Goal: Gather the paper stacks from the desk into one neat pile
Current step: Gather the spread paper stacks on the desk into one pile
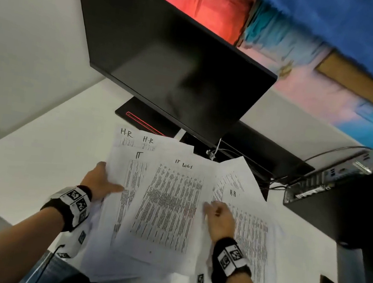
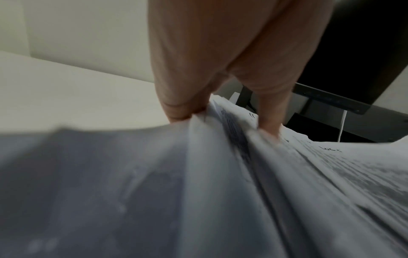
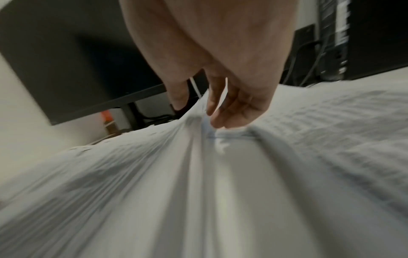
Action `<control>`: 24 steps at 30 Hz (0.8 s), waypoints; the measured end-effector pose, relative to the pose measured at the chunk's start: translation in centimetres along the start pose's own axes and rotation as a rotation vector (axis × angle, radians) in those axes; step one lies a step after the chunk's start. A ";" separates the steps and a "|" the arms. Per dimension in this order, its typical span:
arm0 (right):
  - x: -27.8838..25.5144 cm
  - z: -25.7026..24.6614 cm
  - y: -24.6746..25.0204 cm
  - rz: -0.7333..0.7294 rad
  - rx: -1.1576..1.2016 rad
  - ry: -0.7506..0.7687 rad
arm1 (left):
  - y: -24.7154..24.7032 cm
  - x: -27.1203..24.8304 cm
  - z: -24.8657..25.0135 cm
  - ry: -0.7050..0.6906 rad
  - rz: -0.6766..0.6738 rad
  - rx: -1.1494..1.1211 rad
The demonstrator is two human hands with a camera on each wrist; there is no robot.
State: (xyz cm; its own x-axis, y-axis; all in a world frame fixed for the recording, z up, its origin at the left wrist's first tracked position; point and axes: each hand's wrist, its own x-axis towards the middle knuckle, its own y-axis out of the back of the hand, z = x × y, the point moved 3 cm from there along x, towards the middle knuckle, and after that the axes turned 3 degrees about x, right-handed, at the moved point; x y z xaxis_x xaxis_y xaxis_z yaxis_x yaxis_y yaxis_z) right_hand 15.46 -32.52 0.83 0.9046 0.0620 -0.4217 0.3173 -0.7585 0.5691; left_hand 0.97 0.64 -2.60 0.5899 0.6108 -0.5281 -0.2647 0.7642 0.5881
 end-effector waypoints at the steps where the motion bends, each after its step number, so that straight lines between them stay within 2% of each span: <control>1: 0.9 0.8 1.8 0.088 -0.049 -0.012 | -0.1 0.0 0.1 0.022 0.009 0.012; 3: 2.3 2.0 5.4 0.177 -0.226 -0.068 | -0.1 0.3 -0.1 0.042 0.008 -0.021; 6: 4.5 4.6 9.8 0.165 -0.484 -0.213 | 0.9 0.8 -0.7 0.020 0.010 -0.099; 9: 6.9 6.7 13.1 0.155 -0.614 -0.286 | 2.1 1.0 -0.9 0.018 0.049 -0.089; 12: 9.0 7.9 14.6 0.120 -0.640 -0.301 | 2.2 1.0 -0.5 0.020 0.047 -0.071; 16: 11.3 9.4 14.7 -0.002 -0.494 -0.337 | 1.0 1.1 0.5 -0.010 0.011 0.052; 20: 12.3 9.7 15.0 -0.001 -0.603 -0.358 | -0.1 1.2 1.2 0.007 -0.023 0.013; 22: 11.7 9.6 15.1 -0.012 -0.584 -0.357 | -0.3 0.9 1.4 0.035 0.021 -0.022; 24: 10.7 10.0 14.7 -0.007 -0.487 -0.319 | 0.0 0.1 1.5 0.080 0.161 0.043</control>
State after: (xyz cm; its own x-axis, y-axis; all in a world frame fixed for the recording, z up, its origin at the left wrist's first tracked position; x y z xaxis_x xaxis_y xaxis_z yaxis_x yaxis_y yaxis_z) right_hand 26.99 -49.51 -2.40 0.7955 -0.1900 -0.5754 0.4855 -0.3685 0.7928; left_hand 2.19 0.42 -1.72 0.4797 0.7405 -0.4708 -0.3172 0.6466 0.6937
